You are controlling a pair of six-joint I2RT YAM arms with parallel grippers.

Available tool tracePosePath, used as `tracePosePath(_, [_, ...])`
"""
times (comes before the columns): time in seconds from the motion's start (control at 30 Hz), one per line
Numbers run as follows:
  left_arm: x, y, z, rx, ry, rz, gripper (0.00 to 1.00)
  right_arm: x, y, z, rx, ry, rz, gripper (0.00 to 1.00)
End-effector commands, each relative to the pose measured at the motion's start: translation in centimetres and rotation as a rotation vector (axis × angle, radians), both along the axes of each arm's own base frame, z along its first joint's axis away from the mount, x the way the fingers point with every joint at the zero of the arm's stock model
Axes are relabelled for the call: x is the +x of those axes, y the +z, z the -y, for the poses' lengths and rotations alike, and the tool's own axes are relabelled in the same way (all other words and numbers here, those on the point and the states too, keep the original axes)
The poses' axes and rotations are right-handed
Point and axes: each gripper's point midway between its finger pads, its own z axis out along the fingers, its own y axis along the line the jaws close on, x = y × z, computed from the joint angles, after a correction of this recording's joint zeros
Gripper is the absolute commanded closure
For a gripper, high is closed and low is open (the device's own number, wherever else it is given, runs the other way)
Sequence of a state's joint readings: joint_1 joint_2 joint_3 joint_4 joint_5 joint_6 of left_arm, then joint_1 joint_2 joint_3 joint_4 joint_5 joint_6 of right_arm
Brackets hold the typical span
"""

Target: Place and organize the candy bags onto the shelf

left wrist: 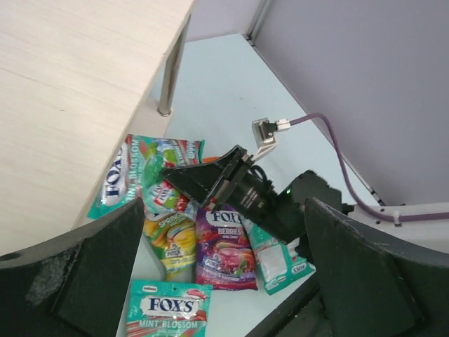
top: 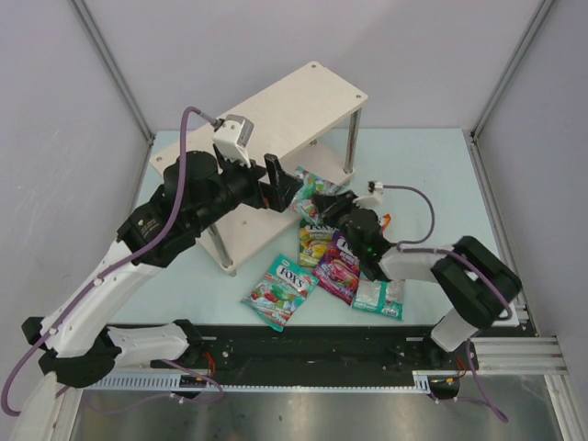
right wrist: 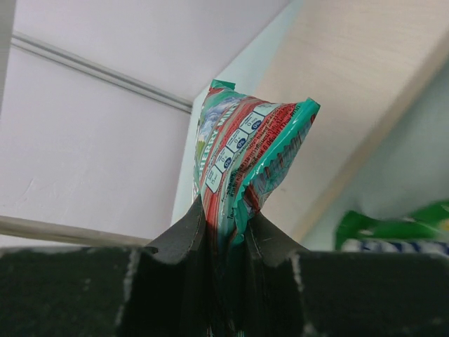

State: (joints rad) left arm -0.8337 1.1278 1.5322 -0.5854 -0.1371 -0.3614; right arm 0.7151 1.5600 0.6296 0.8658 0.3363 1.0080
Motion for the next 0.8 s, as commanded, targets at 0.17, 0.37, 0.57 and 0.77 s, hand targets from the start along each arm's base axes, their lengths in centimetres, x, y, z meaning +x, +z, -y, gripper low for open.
tracePosePath(0.17, [-1.4,1.5,-4.2,0.029,0.088,0.058,0.00,2.1,4.2,-8.2,0.197,-0.151,0.183,1.00])
tracePosePath(0.37, [-2.0,1.7,-5.4,0.040,0.101,0.065,0.00,0.7,3.6,-11.7,0.181,-0.190,0.181,1.00])
tracePosePath(0.57, [-2.8,2.0,-6.2,0.028,0.099,0.065,0.00,-1.8,1.9,-13.4,0.138,-0.238,0.123,1.00])
tracePosePath(0.77, [-3.6,2.1,-7.3,0.025,0.114,0.061,0.00,-3.4,-0.8,-14.6,0.149,-0.244,0.023,1.00])
